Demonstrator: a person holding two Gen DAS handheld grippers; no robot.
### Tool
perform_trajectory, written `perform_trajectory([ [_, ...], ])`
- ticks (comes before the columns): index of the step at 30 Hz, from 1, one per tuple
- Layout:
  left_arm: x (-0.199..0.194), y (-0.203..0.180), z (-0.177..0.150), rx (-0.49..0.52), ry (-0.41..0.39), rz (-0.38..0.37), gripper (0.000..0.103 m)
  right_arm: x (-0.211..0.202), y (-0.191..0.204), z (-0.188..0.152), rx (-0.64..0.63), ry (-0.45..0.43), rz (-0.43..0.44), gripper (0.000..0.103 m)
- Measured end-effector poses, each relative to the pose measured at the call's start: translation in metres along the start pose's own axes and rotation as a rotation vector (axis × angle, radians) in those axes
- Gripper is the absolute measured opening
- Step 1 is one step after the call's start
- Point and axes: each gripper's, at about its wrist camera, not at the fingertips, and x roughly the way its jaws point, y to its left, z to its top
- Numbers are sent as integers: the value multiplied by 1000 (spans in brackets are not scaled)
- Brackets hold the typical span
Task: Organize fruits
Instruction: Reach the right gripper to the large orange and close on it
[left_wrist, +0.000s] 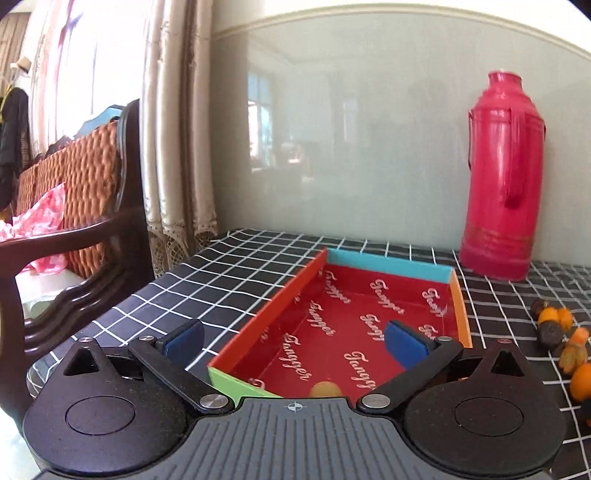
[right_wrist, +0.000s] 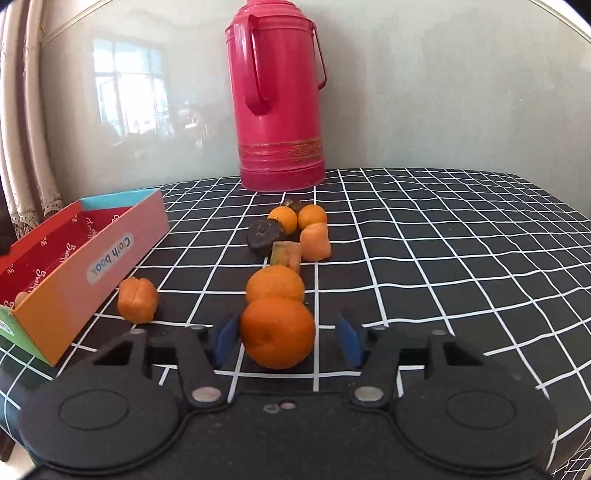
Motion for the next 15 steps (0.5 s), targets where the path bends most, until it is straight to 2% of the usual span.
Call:
perform_trajectory([
  [1,-1,4,1,-12,-1,5,103,0,0,0,8,-4,15,34],
  [6,1,31,1,-101,24,41,103,-5,-2,0,38,-19,22,34],
  [9,4,52,-1,-171,40,79,103,-15,3,5,42,-60,47,34],
  [15,11,88,-7,-286,83,130,103,-25,38,27,13,-131,212,34],
])
